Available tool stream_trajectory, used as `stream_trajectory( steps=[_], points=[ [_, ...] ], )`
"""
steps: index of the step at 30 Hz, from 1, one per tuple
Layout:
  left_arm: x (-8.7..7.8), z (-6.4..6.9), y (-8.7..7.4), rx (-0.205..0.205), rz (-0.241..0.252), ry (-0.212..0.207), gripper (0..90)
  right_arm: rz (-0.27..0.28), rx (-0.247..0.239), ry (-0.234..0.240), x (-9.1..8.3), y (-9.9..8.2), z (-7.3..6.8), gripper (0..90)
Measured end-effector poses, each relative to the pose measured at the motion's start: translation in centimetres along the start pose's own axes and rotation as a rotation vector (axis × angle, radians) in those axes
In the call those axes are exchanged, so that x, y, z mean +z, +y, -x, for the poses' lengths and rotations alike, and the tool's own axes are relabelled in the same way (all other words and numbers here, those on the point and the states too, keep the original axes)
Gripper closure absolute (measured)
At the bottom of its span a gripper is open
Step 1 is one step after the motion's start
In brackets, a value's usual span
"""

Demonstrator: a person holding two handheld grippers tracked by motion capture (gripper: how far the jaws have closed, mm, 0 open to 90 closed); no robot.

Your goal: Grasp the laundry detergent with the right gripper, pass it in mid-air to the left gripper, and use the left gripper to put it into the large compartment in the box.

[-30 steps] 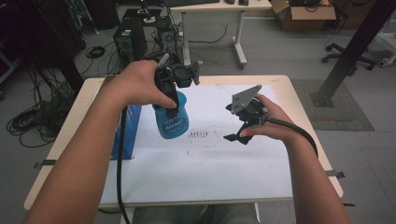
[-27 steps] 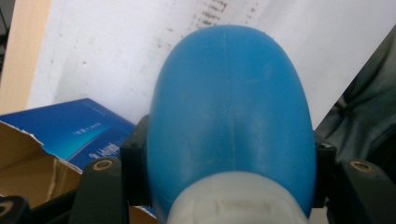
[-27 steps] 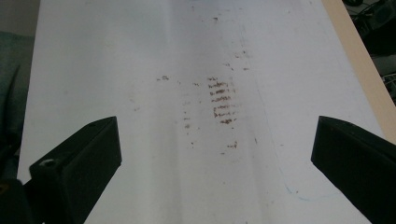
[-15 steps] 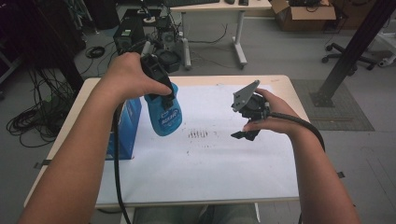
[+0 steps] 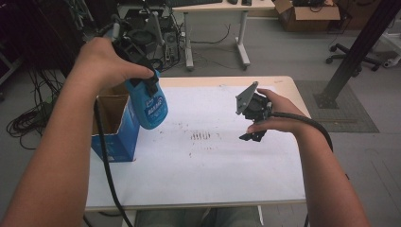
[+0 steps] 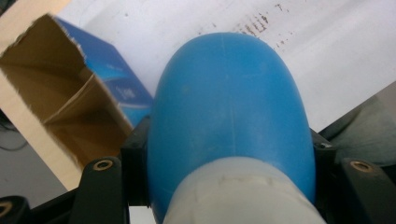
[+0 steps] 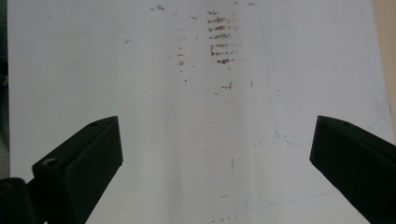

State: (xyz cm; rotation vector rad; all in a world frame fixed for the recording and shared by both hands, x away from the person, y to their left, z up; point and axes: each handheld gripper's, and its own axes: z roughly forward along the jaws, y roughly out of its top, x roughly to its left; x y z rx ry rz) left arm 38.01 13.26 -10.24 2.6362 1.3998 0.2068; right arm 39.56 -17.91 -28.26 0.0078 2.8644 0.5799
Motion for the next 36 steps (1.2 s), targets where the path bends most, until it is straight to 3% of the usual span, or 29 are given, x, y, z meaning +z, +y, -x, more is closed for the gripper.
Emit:
stream_trajectory(
  steps=[16,23,36],
  points=[
    [-4.4,-4.3,-1.7,-0.172,0.019,0.063,38.3,-0.026,-0.014,0.012,0.3,0.4,0.2,2.4],
    [-4.6,-6.4,-2.4,-0.276,0.023,0.059,38.2,-0.044,-0.017,0.020,0.4,0.4,0.3,2.6],
    [-4.7,-9.7,-3.7,-0.415,0.022,0.074,38.2,-0.051,-0.007,0.031,0.0,0.3,0.5,2.6]
  ],
)
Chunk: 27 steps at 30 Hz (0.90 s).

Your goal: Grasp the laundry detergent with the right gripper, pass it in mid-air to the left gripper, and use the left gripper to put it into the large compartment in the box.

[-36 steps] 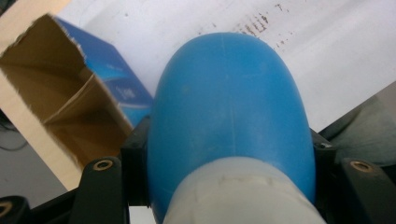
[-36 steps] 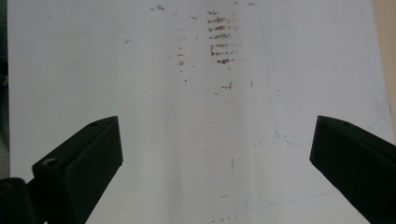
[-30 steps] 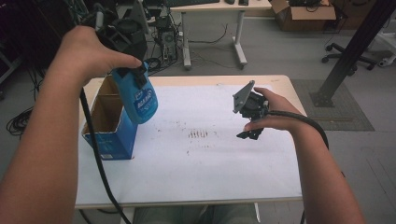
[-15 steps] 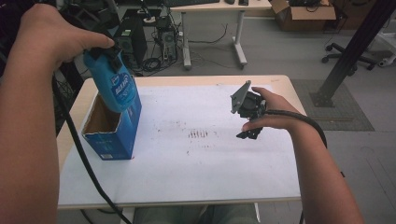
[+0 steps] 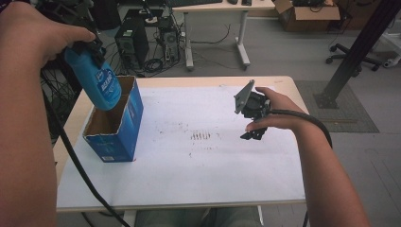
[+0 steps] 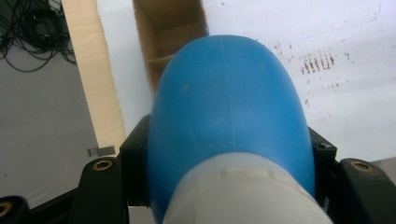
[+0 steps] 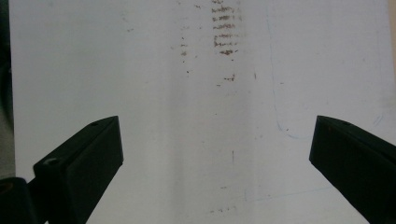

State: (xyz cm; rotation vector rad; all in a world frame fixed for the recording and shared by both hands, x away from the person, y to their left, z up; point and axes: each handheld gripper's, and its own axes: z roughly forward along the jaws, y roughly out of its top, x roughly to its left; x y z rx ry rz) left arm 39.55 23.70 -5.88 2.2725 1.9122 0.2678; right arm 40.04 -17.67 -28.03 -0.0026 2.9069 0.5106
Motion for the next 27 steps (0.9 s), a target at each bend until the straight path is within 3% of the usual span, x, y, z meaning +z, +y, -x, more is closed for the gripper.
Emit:
stream_trajectory(
  steps=[10,27],
  points=[
    [1.4,-1.5,0.0,-0.052,-0.023,0.000,38.2,0.006,0.000,0.000,0.0,-0.2,-0.2,2.6],
    [5.2,-2.3,0.3,-0.065,-0.060,-0.007,38.2,0.009,-0.004,0.000,-0.1,-0.3,-0.4,2.6]
  ],
)
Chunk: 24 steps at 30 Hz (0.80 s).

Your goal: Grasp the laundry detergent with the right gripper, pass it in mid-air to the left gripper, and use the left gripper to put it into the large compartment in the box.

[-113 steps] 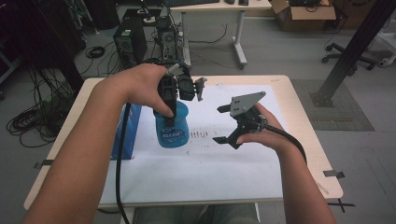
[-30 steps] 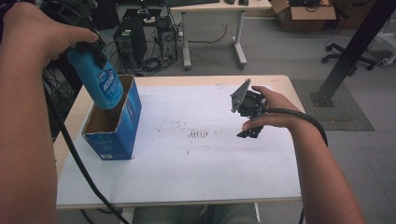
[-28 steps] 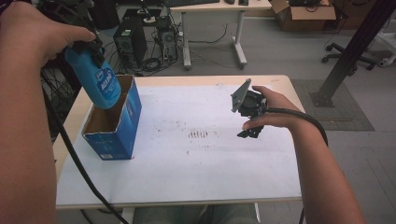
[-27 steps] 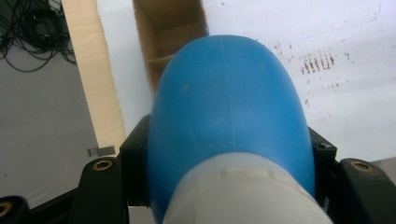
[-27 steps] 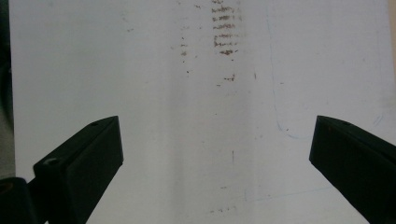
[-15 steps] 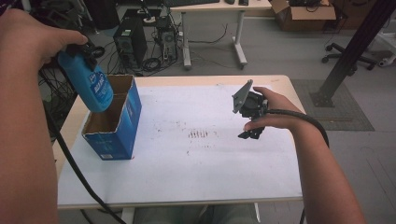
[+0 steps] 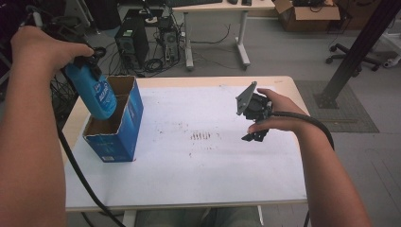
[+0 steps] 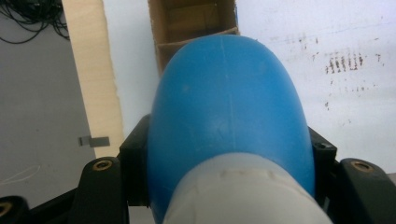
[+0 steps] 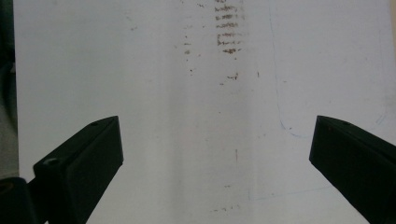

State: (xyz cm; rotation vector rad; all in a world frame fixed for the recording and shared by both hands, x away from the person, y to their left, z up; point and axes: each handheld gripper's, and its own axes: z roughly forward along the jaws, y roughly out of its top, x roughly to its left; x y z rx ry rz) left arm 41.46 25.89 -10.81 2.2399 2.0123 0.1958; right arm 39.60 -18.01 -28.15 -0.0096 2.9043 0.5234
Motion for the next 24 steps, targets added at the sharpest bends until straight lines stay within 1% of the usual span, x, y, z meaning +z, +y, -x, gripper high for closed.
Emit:
stream_trajectory(
  steps=[7,14,21,24],
  points=[
    [1.6,0.0,0.1,0.001,-0.014,0.008,38.2,0.001,0.002,0.000,0.2,-0.1,-0.1,2.6],
    [3.6,-0.2,0.0,-0.003,-0.032,0.015,38.1,0.000,-0.002,0.000,0.1,0.0,-0.2,2.6],
    [5.6,-0.3,-0.2,0.003,-0.048,0.008,38.1,0.003,-0.005,-0.003,-0.2,0.3,-0.2,2.6],
    [6.4,-0.2,-0.3,0.003,-0.056,0.017,38.2,0.005,-0.009,-0.003,-0.2,0.4,-0.2,2.6]
  ],
)
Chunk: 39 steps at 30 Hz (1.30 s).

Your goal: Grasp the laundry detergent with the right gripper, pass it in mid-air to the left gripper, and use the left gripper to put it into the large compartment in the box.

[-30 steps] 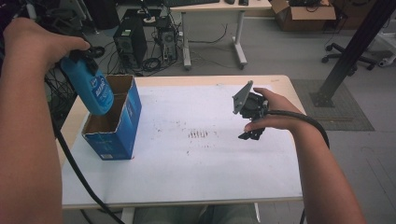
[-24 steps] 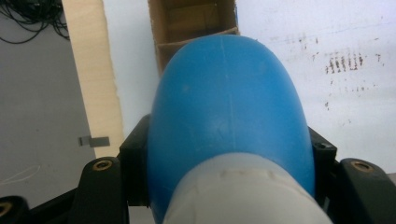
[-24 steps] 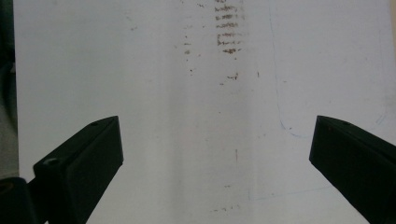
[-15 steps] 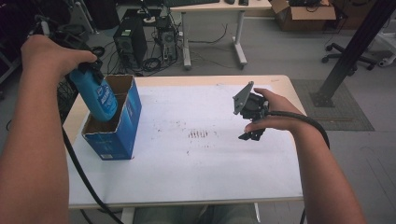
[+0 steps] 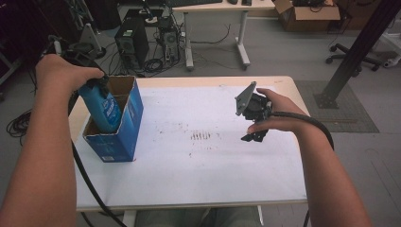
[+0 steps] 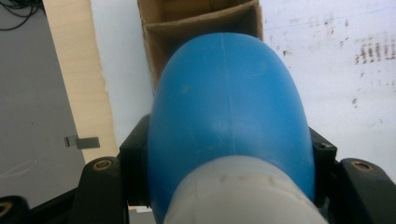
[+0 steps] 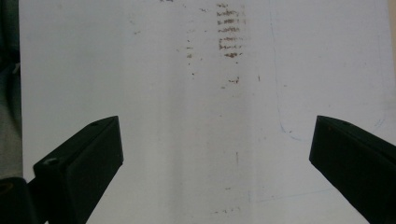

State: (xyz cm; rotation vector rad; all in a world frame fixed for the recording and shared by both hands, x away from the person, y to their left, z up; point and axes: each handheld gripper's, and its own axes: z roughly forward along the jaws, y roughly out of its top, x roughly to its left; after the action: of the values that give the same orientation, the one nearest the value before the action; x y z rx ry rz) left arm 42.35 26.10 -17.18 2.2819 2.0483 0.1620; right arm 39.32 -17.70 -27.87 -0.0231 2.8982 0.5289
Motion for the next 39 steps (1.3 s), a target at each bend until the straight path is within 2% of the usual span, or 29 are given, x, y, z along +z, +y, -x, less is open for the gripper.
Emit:
stream_trajectory(
  steps=[12,28,39],
  points=[
    [3.1,0.0,-0.2,0.005,-0.013,0.017,38.1,0.003,-0.001,0.003,0.2,0.1,-0.1,2.6],
    [6.1,0.2,-0.7,0.009,-0.008,0.030,38.1,0.018,0.000,-0.001,0.2,0.2,-0.3,2.6],
    [8.4,0.2,-1.0,0.012,-0.022,0.039,38.1,0.018,-0.005,-0.001,0.2,0.0,-0.5,2.6]
  ],
)
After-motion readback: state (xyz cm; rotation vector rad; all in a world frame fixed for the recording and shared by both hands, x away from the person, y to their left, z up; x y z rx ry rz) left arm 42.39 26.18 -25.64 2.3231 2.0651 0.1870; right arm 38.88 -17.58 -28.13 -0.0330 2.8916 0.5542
